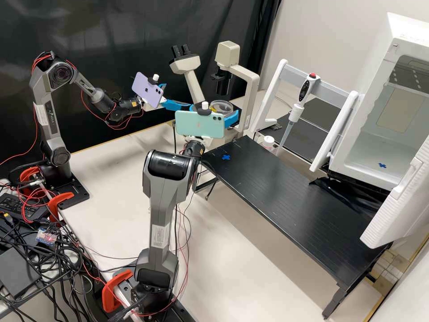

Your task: Move the petri dish to the microscope

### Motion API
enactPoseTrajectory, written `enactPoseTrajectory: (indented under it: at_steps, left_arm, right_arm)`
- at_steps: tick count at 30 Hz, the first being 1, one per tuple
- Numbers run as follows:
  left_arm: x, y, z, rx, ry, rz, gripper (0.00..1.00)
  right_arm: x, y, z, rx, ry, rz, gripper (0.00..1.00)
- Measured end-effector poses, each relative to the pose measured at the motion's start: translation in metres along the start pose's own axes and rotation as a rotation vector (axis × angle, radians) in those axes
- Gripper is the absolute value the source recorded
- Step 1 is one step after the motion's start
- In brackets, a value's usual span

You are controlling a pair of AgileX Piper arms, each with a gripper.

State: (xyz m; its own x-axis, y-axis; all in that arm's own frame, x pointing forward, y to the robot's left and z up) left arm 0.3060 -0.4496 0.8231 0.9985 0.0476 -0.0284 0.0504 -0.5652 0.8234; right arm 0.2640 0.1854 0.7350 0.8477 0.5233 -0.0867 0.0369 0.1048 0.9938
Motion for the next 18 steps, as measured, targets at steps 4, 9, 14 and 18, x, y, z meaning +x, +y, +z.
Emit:
enactPoseTrajectory:
  at_steps: [4, 9, 14, 18]
  left_arm:
    - [0.000, 0.000, 0.000, 0.000, 0.000, 0.000, 1.00]
    - [0.000, 0.000, 0.000, 0.000, 0.000, 0.000, 1.00]
    - [0.000, 0.000, 0.000, 0.000, 0.000, 0.000, 1.00]
    - [0.000, 0.000, 0.000, 0.000, 0.000, 0.000, 1.00]
  right_arm:
    - [-0.038, 0.023, 0.026, -0.016, -0.070, 0.022, 1.00]
    - [-0.071, 0.044, 0.056, 0.008, -0.213, 0.084, 1.00]
    - [-0.099, 0.062, 0.083, 0.066, -0.368, 0.182, 1.00]
    - [-0.111, 0.071, 0.092, 0.101, -0.419, 0.234, 1.00]
